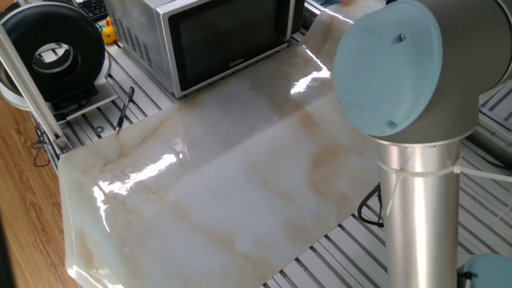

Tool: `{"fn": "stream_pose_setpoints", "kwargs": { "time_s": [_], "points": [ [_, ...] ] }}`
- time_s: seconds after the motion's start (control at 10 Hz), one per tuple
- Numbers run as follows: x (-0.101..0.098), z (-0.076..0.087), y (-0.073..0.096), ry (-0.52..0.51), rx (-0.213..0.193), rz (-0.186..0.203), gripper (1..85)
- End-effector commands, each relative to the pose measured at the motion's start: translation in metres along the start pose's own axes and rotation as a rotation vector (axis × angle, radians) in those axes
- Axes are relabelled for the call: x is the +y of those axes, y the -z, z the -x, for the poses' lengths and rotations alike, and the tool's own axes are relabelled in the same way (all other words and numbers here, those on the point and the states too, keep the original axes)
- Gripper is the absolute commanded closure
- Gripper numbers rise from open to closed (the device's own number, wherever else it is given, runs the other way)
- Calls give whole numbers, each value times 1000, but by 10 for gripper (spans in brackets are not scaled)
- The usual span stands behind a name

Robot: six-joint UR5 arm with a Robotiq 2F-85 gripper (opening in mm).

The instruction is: Close the microwave door

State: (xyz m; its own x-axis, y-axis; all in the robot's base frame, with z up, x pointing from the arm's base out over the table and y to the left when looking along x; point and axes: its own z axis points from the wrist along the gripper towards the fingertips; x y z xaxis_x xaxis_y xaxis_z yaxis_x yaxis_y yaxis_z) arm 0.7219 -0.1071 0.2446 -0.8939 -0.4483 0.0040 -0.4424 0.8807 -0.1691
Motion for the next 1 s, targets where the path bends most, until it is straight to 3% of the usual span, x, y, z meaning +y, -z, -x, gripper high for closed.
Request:
{"fn": "stream_pose_setpoints", "kwargs": {
  "time_s": [0.0, 0.5, 0.9],
  "points": [
    [0, 7, -2, 35, -10, 10, 843],
    [-6, 11, 0, 77, -2, -15, 843],
    [-4, 22, -1, 87, -37, -12, 843]
  ]
}}
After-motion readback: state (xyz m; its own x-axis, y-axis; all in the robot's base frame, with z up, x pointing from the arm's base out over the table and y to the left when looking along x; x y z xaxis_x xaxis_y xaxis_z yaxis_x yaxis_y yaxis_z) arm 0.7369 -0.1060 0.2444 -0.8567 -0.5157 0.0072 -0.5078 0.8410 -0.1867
